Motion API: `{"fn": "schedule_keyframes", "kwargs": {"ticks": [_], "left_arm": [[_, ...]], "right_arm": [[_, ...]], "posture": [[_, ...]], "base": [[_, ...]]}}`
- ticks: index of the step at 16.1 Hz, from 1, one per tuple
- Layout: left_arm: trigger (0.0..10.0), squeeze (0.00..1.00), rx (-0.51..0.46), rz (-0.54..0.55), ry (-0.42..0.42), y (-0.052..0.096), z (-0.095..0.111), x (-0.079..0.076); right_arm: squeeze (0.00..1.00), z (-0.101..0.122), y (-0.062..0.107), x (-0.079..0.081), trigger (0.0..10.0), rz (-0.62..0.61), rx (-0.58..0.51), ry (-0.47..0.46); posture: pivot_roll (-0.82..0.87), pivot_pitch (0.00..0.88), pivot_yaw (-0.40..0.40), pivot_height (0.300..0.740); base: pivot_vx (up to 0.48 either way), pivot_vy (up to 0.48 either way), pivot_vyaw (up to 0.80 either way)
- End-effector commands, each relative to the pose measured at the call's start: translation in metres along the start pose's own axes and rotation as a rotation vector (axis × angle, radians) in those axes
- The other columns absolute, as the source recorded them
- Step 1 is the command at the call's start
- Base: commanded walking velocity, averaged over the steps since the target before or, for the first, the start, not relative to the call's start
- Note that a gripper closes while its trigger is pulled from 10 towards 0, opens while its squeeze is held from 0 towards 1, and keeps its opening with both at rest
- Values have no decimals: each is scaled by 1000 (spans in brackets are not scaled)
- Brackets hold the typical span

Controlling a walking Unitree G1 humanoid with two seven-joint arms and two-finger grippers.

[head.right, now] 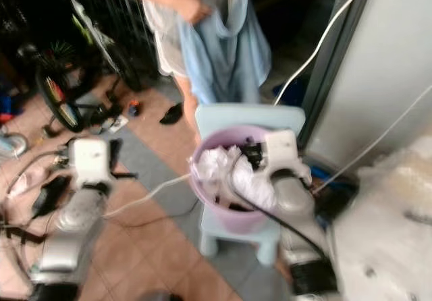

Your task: Clothes washing

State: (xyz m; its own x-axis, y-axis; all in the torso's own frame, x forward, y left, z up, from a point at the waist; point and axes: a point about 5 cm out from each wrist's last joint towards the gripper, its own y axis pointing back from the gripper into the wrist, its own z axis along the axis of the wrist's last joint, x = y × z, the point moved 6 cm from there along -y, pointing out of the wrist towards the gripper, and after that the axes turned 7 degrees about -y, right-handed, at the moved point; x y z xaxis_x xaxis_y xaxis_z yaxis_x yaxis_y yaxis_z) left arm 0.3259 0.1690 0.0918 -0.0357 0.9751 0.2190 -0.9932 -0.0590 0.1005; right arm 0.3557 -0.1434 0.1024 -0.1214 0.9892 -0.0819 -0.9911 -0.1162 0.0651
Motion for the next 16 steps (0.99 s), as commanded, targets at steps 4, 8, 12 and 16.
{"fn": "schedule_keyframes", "kwargs": {"ticks": [4, 8, 12, 16], "left_arm": [[10000, 0, -17, -26, 13, 2, 8, -9], [10000, 0, -3, -7, 14, 7, 5, -6], [10000, 0, 46, 6, 6, 17, -4, -4], [10000, 0, 125, 18, -25, 39, -20, 7]], "right_arm": [[0, -22, 9, -22, 10000, -62, 96, -21], [0, -42, 12, -21, 10000, -46, 223, -6], [0, -72, 17, -4, 10000, 51, 412, -48], [0, -87, 16, 15, 10000, 187, 536, -68]], "posture": [[-14, 0, 86, 740], [-7, 0, 73, 740], [17, 25, 51, 740], [66, 77, 28, 740]], "base": [[324, 0, 0], [0, 0, -470], [0, 0, 0], [0, 0, 0]]}}
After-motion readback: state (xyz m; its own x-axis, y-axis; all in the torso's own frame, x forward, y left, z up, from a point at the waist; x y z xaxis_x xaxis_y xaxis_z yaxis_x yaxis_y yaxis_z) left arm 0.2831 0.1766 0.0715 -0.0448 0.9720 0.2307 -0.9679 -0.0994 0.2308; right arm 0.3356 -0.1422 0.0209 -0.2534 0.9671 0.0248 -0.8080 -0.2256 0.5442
